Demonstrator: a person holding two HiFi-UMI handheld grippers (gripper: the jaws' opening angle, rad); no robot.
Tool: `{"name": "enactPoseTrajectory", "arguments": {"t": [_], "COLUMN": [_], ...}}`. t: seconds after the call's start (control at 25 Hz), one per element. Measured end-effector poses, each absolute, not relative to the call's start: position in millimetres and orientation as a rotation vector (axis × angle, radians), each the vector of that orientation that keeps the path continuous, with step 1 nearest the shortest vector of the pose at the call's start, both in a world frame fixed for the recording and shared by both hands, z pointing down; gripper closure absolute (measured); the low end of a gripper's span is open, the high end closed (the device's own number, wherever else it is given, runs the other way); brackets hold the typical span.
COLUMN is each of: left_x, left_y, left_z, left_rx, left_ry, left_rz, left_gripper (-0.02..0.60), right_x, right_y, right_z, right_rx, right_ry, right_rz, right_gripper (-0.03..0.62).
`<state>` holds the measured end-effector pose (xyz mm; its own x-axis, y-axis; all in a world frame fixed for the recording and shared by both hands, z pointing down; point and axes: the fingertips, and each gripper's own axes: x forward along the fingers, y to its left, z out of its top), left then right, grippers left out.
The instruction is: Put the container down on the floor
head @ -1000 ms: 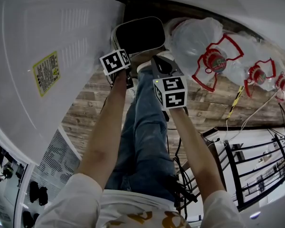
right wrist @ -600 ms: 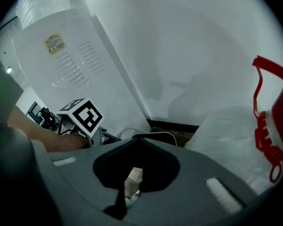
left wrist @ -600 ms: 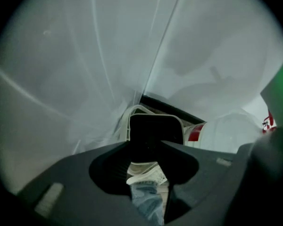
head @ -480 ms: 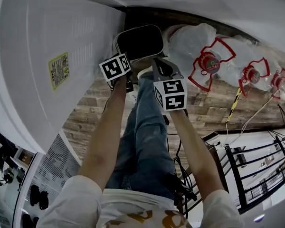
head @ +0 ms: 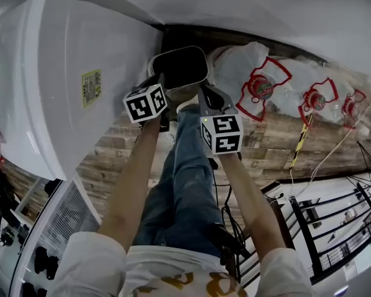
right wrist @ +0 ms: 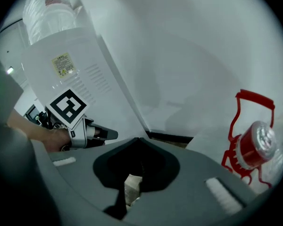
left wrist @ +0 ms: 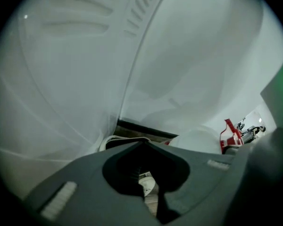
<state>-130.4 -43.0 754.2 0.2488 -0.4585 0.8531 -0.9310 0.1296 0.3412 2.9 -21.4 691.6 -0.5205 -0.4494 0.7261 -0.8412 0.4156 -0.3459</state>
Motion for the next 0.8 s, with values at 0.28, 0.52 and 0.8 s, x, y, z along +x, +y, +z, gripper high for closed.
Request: {"name": "enactPoseTrajectory", "arguments": {"t": [0.28, 0.52, 0.8], "left_x": [-106, -96, -66], "left_y": [-41, -38, -36], "left_z": [687, 618, 543], "left_rx": [1.599, 1.682, 1.805], "left_ry": [-1.299, -1.289, -1.255], "left_rz": [0.532, 0.490, 0.443], "left_gripper": [0.581, 0.581, 0.581], "right_x": [19, 28, 39], "right_y": [-33, -37, -18], "right_z": [640, 580, 519], "right_rx": [1.136, 1.195, 1.210], "right_ry": [-2.191, -2.231, -2.265], "right_rz": [0.913, 0.880, 0.861], "right_gripper": [0.566, 0.566, 0.566]}}
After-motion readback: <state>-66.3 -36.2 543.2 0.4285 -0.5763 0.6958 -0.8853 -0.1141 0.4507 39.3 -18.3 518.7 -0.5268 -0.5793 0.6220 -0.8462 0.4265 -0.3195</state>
